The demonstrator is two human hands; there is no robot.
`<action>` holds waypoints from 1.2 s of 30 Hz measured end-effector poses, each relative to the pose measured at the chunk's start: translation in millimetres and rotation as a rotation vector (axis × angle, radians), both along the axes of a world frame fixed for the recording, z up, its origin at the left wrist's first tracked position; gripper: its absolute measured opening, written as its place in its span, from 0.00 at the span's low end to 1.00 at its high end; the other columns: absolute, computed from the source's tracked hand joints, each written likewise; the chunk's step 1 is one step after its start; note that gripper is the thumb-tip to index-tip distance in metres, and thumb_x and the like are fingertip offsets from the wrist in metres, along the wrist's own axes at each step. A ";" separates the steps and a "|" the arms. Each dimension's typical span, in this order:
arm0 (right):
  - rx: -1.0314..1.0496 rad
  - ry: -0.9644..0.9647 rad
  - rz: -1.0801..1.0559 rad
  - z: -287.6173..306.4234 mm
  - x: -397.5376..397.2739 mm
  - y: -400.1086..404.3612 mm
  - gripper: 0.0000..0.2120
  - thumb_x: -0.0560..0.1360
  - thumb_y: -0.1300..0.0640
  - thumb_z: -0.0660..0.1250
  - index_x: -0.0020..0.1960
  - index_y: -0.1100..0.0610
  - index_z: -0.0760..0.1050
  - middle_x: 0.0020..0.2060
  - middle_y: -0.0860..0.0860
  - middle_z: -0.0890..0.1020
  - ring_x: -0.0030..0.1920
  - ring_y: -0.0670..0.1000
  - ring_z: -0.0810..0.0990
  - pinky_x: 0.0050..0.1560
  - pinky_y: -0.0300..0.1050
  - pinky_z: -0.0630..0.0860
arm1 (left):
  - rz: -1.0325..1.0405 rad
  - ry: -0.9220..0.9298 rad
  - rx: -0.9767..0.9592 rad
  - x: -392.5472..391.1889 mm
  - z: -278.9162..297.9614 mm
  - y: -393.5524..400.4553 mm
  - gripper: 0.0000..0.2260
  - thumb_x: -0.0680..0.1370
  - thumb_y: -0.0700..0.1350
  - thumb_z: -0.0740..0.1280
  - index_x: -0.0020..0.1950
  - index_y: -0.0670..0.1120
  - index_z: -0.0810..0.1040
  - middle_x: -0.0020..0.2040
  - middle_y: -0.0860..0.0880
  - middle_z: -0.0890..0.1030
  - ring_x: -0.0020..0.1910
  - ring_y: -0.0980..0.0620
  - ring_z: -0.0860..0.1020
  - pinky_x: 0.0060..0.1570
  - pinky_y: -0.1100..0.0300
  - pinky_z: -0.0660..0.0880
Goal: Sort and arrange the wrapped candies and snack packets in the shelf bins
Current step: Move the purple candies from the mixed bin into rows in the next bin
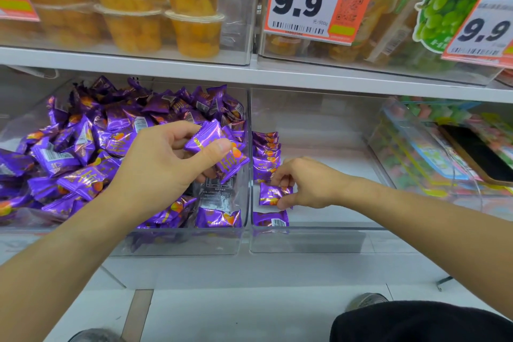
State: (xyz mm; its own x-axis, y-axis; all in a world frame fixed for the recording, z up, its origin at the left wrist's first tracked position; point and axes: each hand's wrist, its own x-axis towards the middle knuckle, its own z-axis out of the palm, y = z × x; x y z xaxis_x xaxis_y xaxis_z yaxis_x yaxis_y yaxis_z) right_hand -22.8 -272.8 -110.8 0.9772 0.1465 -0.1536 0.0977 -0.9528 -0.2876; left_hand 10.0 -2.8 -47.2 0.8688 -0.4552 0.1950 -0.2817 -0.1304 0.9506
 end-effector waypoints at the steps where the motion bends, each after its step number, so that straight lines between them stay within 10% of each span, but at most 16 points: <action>1: 0.012 -0.040 -0.012 1.0 1.4 1.6 0.21 0.65 0.48 0.81 0.54 0.53 0.81 0.45 0.48 0.80 0.43 0.47 0.75 0.46 0.45 0.75 | -0.001 0.000 0.001 0.3 -0.3 0.0 0.13 0.69 0.55 0.72 0.47 0.49 0.83 0.36 0.47 0.85 0.33 0.50 0.82 0.34 0.63 0.78; 36: 0.070 -0.164 -0.057 -3.5 23.1 0.9 0.12 0.65 0.54 0.82 0.46 0.54 0.83 0.42 0.50 0.83 0.35 0.42 0.74 0.40 0.42 0.73 | -0.028 -0.031 -0.004 3.2 -3.1 3.6 0.10 0.69 0.56 0.72 0.46 0.52 0.84 0.38 0.47 0.85 0.36 0.45 0.83 0.40 0.53 0.80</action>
State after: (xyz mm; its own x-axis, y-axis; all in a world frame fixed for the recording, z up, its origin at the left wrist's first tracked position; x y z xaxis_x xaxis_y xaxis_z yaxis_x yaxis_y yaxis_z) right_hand 0.3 -271.9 -114.3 0.9954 0.0946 0.0167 0.0947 -0.9363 -0.3381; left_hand 13.2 0.8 -50.4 0.8492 -0.4785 0.2233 -0.3145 -0.1186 0.9418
